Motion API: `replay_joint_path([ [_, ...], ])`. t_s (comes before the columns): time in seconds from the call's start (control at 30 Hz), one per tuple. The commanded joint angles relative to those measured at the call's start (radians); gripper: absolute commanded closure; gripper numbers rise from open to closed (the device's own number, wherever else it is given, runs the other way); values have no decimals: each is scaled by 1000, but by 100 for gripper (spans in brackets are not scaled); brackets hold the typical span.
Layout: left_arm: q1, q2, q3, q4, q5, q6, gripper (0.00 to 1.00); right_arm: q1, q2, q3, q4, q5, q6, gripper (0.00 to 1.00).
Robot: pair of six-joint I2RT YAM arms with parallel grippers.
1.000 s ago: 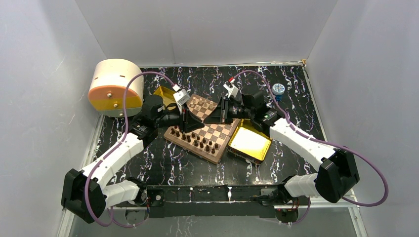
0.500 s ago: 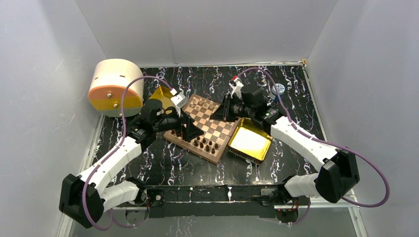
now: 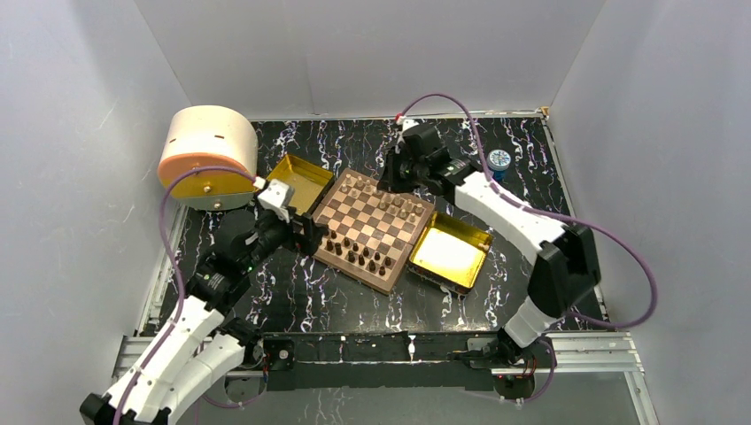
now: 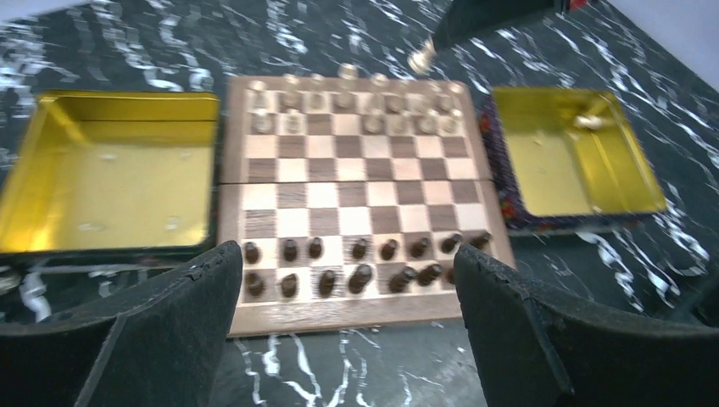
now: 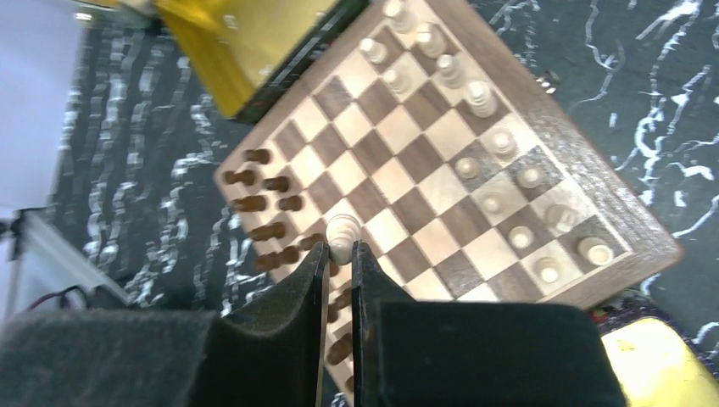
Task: Set up the chess pieces on the board
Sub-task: Place the chess piece on the chessboard.
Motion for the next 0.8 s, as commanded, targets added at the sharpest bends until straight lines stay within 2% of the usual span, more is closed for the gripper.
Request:
replay_joint_path([
  [0.0,2,-80,-14,-51,-261,48,8,29,120,130,-76,136,-100,84],
  [0.1,2,-113,-13,-63,-316,52,8,64,215,204,-101,201,-131,85],
  [0.27,2,-134,-6,-76,-325,55,8,117,352,296,-101,291,-173,85],
  [0.47,2,-146,3,-93,-353,60,8,133,547,515,-279,377,-195,82],
  [0.77,2,-151,3,-96,-359,68,8,133,622,606,-334,396,-204,81],
])
